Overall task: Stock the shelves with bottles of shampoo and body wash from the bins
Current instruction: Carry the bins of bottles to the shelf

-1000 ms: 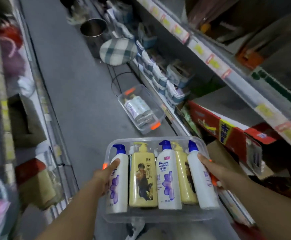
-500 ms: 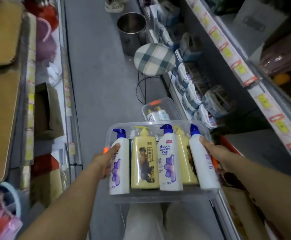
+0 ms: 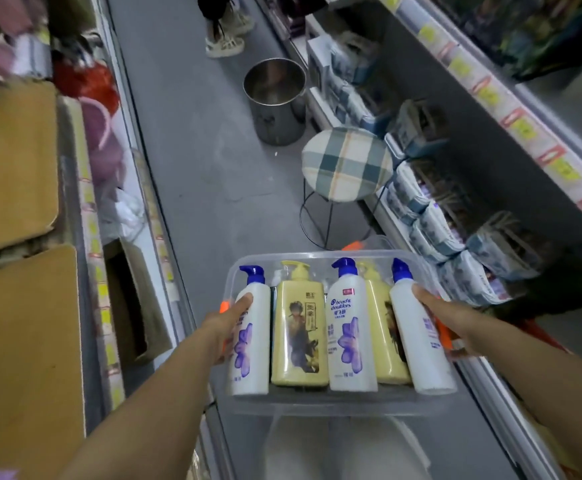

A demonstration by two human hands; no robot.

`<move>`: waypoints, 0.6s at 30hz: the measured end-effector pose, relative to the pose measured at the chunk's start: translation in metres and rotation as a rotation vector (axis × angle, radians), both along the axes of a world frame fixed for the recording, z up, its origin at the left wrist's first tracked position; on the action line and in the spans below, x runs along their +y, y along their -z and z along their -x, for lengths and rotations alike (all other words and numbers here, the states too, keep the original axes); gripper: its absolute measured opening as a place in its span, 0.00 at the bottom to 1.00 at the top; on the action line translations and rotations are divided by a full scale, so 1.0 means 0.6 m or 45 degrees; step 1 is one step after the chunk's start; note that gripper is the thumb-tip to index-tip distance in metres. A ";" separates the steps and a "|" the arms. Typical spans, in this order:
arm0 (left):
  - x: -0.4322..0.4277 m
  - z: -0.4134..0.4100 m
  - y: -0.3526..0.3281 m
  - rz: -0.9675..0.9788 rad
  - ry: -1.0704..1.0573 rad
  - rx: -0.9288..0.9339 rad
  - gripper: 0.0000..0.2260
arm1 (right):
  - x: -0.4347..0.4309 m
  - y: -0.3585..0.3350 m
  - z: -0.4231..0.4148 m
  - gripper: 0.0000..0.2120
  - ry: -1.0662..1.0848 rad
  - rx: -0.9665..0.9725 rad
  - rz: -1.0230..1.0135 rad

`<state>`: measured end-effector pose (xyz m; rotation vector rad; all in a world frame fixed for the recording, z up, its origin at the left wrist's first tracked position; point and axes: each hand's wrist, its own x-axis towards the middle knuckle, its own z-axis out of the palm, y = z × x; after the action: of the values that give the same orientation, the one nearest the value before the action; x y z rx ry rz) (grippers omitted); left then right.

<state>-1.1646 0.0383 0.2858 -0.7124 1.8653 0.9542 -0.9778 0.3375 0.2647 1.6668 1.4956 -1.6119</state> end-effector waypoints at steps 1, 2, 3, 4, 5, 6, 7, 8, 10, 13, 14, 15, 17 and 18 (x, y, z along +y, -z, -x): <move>0.002 0.027 -0.003 0.003 0.018 -0.004 0.26 | -0.001 0.010 0.018 0.28 0.000 -0.012 0.003; 0.003 0.054 -0.005 0.008 0.032 0.002 0.27 | -0.006 0.010 0.037 0.29 0.005 -0.014 0.012; 0.007 0.080 -0.007 0.019 0.045 0.016 0.27 | -0.009 0.012 0.055 0.29 0.005 -0.023 0.025; 0.010 0.106 -0.005 0.028 0.066 0.025 0.26 | -0.011 0.007 0.076 0.28 0.021 -0.028 0.031; 0.015 0.130 -0.005 0.036 0.084 0.030 0.26 | -0.009 0.009 0.095 0.27 0.039 -0.027 0.038; 0.021 0.155 -0.003 0.041 0.096 0.025 0.25 | -0.005 0.009 0.114 0.25 0.060 -0.021 0.046; 0.029 0.180 -0.002 0.045 0.107 0.022 0.25 | 0.000 0.012 0.133 0.24 0.074 -0.019 0.050; 0.038 0.205 -0.001 0.045 0.127 0.013 0.24 | 0.004 0.008 0.152 0.25 0.083 -0.029 0.046; 0.061 0.258 0.003 0.050 0.169 0.000 0.24 | 0.020 0.008 0.188 0.28 0.088 -0.082 0.024; 0.106 0.334 0.013 0.050 0.234 -0.064 0.29 | 0.060 0.010 0.244 0.29 0.128 -0.113 0.016; 0.123 0.360 0.016 0.042 0.255 -0.075 0.30 | 0.073 0.007 0.263 0.30 0.147 -0.125 0.022; 0.143 0.386 0.015 0.043 0.272 -0.070 0.30 | 0.087 0.005 0.281 0.31 0.158 -0.124 0.030; 0.184 0.438 0.013 0.052 0.325 -0.052 0.29 | 0.109 -0.002 0.313 0.33 0.195 -0.128 0.044; 0.205 0.462 0.011 0.045 0.357 -0.049 0.27 | 0.120 -0.004 0.326 0.35 0.216 -0.140 0.029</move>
<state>-1.4418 0.1611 0.2791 -0.4696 1.8916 0.7243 -1.1736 0.4093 0.2673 1.8812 1.3085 -1.5863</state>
